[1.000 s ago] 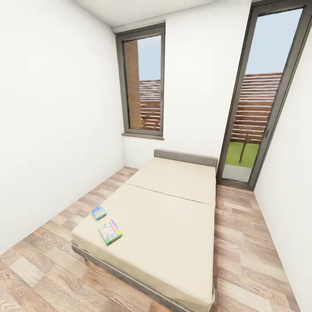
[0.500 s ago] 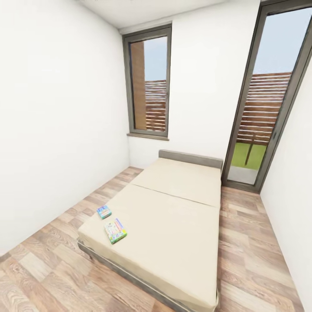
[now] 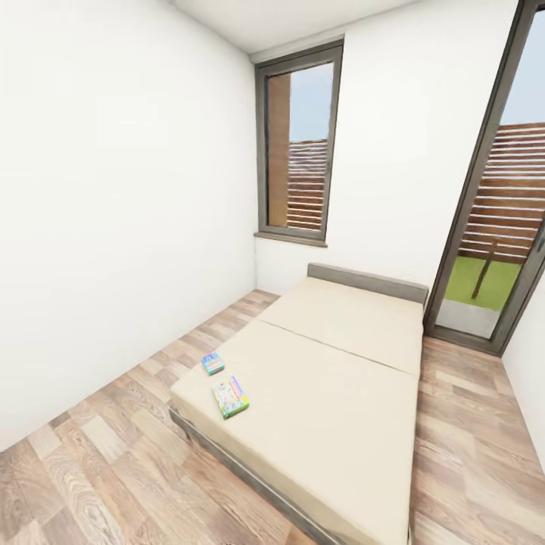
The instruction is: Put all the toys in the child's room - the three board games (two on the bed and one on the table), the two jigsaw puzzles on the table, and the tennis ball on the table - inside the toy box on the table in the child's room.
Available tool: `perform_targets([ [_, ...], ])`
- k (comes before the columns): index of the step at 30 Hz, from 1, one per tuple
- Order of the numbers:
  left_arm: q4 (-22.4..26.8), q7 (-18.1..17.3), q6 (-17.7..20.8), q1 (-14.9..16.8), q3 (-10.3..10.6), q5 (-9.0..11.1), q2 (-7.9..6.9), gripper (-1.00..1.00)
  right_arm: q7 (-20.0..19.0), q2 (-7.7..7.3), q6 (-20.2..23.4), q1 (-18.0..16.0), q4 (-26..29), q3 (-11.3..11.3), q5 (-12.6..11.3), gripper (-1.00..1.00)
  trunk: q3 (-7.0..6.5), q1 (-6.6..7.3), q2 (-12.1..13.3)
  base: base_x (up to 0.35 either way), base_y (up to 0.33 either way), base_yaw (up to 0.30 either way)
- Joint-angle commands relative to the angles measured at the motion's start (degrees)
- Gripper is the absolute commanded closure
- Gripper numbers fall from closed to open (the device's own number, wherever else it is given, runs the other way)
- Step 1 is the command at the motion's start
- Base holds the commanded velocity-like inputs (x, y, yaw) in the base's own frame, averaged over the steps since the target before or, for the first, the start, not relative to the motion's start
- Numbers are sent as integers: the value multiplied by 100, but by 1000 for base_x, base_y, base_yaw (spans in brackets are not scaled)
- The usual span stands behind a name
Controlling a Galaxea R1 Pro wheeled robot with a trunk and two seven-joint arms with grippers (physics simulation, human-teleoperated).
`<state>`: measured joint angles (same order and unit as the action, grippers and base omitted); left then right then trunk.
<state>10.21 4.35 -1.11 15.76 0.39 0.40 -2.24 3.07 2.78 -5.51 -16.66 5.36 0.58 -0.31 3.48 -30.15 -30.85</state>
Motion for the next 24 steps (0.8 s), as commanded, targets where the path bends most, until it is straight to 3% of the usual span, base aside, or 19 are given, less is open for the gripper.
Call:
perform_targets([
  [1,-4,13,-12,6,5,4,1,-100,17,9,-20,-4,-5,4,-2,-100,11,-2,-9,0,0,293],
  [24,-8,14,-19,6,5,4,5,-100,296,139,-3,-4,-17,-18,36,-100,101,-2,-9,0,0,260],
])
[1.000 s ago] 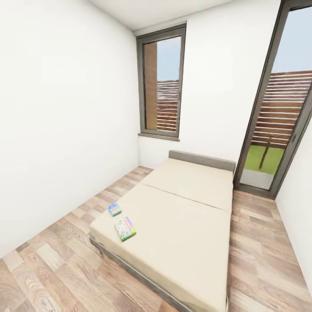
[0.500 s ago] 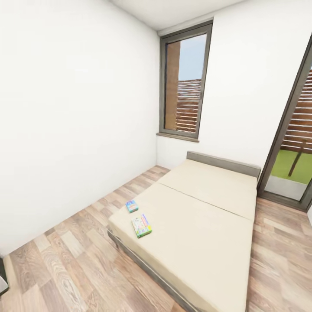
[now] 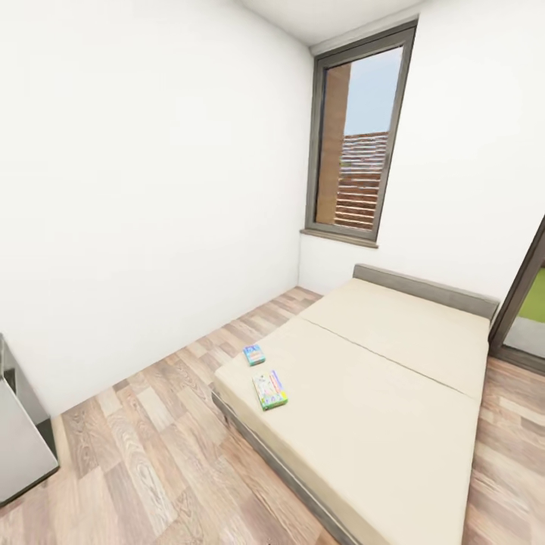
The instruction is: Put all the toys in the child's room - the three board games (two on the bed and one on the table), the two jigsaw puzzles on the table, and the tennis ball on the table - inside the toy box on the table in the child's room.
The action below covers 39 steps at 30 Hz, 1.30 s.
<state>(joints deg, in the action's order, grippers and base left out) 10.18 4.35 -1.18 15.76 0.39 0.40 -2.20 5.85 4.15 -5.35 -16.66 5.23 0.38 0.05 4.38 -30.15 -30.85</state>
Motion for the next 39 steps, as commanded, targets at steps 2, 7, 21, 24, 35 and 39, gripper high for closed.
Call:
perform_targets([
  [2,-6,13,-13,6,5,4,1,-100,24,18,-16,-4,-4,1,2,-100,-12,42,71,0,0,236],
  [7,-8,13,-7,6,5,4,12,-100,124,50,-11,-4,-4,-4,4,-100,-71,152,271,0,0,236],
  [21,-84,21,-7,6,-4,4,18,-100,291,97,-19,-4,-4,-11,7,-100,-217,437,793,0,0,236],
  [24,-85,22,-8,6,-4,4,18,-100,293,101,-19,-4,-4,-11,10,-100,-198,437,793,0,0,236],
  [35,-86,22,-6,6,-4,4,18,-100,302,145,-19,-4,-4,-20,13,-100,-130,437,793,0,0,236],
  [39,-89,22,-18,6,-4,4,18,-100,303,153,-19,-4,-8,-20,13,-100,-105,437,793,0,0,236],
])
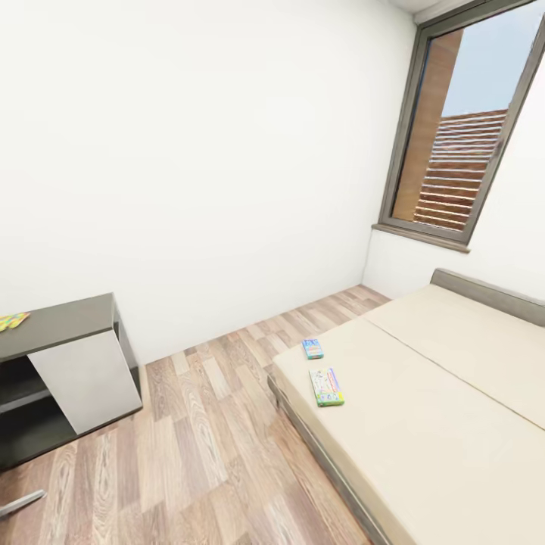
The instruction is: Put all the toys in the child's room - the three board games (two on the bed and one on the table), the two jigsaw puzzles on the table, and the tennis ball on the table - inside the toy box on the table in the child's room.
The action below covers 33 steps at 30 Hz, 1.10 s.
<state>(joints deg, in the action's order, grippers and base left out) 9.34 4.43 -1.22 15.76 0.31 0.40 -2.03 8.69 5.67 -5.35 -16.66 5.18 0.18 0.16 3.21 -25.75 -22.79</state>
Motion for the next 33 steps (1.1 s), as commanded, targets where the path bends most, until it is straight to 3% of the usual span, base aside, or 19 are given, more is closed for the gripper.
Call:
perform_targets([
  [1,-6,14,-23,6,4,4,1,-100,18,2,-22,-4,-5,0,1,-100,19,-3,-12,0,0,236],
  [33,-160,8,-150,6,-5,4,44,-100,18,4,-20,-4,-9,0,5,-100,205,-3,-12,0,0,238],
])
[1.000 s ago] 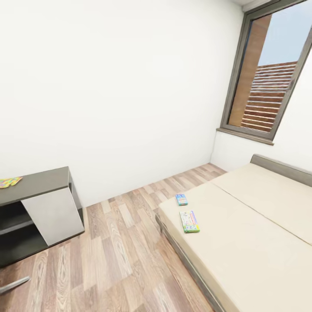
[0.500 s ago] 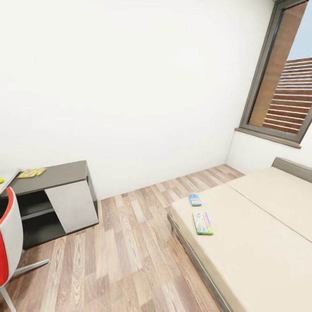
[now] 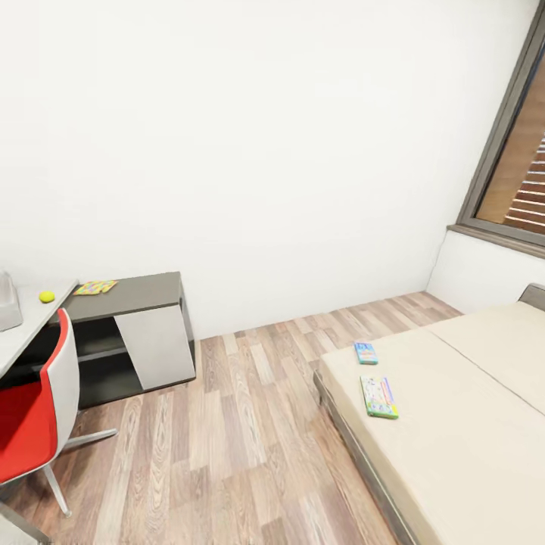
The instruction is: Put all the toys in the child's room - the three board games (two on the bed and one on the table), the two jigsaw puzzles on the table, and the tennis ball on the table - inside the toy box on the table in the child's room.
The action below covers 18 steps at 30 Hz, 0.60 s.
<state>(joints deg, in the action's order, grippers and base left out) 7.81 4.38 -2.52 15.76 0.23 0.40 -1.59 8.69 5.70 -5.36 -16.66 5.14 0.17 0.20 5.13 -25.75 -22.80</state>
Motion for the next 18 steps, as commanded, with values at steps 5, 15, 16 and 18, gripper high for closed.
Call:
perform_targets([
  [5,-8,12,-21,6,4,4,1,-100,19,1,-18,-4,-26,1,4,-100,37,-3,-12,0,0,244],
  [15,-8,12,-21,6,4,4,4,-100,19,1,-34,-4,-38,-6,6,-100,86,-3,-12,0,0,244],
  [16,-8,11,-21,6,4,4,5,-100,19,1,-34,-4,-39,-6,6,-100,91,-3,-12,0,0,244],
  [18,-8,11,-21,6,4,4,7,-100,19,1,-35,-4,-39,-7,6,-100,101,-3,-12,0,0,244],
])
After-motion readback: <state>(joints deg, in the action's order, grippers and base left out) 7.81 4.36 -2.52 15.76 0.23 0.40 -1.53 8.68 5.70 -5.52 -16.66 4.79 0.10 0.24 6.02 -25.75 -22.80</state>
